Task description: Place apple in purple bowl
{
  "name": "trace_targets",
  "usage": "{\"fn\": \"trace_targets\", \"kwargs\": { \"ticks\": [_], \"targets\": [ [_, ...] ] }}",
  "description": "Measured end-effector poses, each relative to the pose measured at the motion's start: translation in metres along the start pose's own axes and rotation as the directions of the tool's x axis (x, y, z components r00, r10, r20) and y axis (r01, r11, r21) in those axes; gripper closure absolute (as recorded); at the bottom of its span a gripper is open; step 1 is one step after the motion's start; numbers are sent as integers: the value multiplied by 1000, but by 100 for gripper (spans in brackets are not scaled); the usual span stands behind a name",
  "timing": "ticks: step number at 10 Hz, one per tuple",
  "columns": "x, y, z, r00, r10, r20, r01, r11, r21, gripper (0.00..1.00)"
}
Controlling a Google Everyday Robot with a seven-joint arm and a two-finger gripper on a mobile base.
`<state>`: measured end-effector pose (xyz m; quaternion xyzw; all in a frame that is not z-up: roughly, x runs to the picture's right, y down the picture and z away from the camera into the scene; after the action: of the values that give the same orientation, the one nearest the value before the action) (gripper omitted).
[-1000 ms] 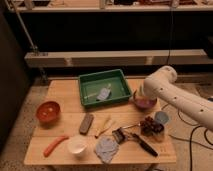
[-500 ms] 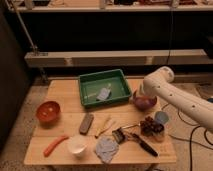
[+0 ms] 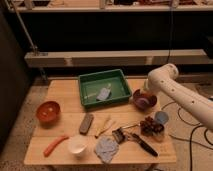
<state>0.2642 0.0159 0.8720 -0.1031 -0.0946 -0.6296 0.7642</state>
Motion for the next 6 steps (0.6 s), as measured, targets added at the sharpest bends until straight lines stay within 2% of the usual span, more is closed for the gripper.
{"fn": "trace_targets", "kwargs": {
  "ticks": [2, 3, 4, 6],
  "targets": [
    [-3, 2, 3, 1000, 7, 5, -7, 1000, 12, 100],
    [-4, 4, 3, 1000, 16, 4, -16, 1000, 19, 95],
    [-3, 6, 3, 1000, 22, 4, -22, 999, 25, 82],
    [-3, 3, 4, 1000, 21, 5, -21, 999, 35, 66]
  ]
}}
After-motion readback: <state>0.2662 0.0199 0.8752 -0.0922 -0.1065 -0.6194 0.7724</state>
